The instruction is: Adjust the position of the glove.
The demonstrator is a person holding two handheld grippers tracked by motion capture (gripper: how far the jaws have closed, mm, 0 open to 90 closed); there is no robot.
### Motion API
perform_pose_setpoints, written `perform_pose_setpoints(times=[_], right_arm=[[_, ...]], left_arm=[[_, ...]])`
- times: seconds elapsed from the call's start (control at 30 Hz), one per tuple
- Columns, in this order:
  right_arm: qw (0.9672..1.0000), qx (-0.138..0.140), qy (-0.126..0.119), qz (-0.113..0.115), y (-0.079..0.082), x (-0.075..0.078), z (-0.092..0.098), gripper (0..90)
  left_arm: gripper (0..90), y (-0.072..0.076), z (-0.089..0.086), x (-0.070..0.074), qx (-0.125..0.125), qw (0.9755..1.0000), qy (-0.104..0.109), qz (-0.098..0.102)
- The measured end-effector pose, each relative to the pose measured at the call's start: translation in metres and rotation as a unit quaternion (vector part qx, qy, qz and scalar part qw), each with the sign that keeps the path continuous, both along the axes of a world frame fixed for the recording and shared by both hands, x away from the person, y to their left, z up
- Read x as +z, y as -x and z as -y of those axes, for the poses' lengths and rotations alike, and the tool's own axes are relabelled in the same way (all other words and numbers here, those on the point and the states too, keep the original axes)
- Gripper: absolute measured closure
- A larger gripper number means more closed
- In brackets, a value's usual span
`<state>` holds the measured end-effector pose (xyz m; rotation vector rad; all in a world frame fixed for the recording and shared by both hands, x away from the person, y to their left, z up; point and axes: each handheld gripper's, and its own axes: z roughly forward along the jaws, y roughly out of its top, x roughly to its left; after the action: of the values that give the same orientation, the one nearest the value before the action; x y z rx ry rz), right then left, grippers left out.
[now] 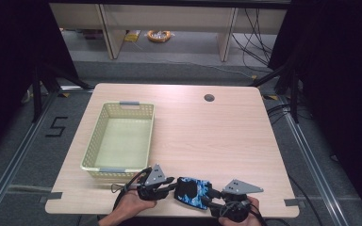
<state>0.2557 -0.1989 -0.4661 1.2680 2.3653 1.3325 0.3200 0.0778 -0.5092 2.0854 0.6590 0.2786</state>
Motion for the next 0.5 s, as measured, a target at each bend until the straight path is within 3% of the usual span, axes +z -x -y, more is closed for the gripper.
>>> perform_pose_setpoints(times=[0.03,0.1,0.13,0.2,0.23,0.33,0.37,0.43,0.47,0.5], right_arm=[[0.9999,-0.005,0.01,0.007,-0.002,0.001,0.003,55.8],[0.9992,-0.033,0.013,-0.017,-0.005,-0.001,0.006,55.0],[0.9992,-0.03,0.025,-0.006,-0.009,-0.004,0.01,54.3],[0.9982,-0.045,0.03,-0.024,-0.014,-0.008,0.014,52.4],[0.9978,-0.049,0.037,-0.027,-0.017,-0.011,0.017,51.6],[0.9971,-0.053,0.041,-0.038,-0.024,-0.016,0.016,49.5],[0.9966,-0.052,0.045,-0.046,-0.027,-0.018,0.016,47.7],[0.996,-0.052,0.042,-0.06,-0.031,-0.021,0.013,45.5],[0.9942,-0.058,0.043,-0.081,-0.032,-0.021,0.011,43.9],[0.9946,-0.054,0.05,-0.073,-0.034,-0.023,0.01,42.4]], left_arm=[[69.9,0.0,0.0,0.001,0.0,1.0,0.006,-0.001],[67.2,0.001,-0.002,0.004,0.003,1.0,0.006,-0.006],[65.2,0.003,-0.002,0.005,0.017,0.9995,0.019,-0.019],[62.0,0.003,-0.008,0.01,0.013,0.9997,0.011,-0.018],[59.0,0.004,-0.007,0.01,0.02,0.9992,0.025,-0.025],[51.6,0.004,-0.009,0.012,0.03,0.9982,0.031,-0.042],[49.3,0.004,-0.01,0.012,0.034,0.9976,0.028,-0.053],[45.8,0.003,-0.009,0.01,0.045,0.9957,0.042,-0.069],[44.0,0.002,-0.009,0.01,0.048,0.9941,0.048,-0.085],[42.7,0.002,-0.008,0.009,0.054,0.9926,0.053,-0.094]])
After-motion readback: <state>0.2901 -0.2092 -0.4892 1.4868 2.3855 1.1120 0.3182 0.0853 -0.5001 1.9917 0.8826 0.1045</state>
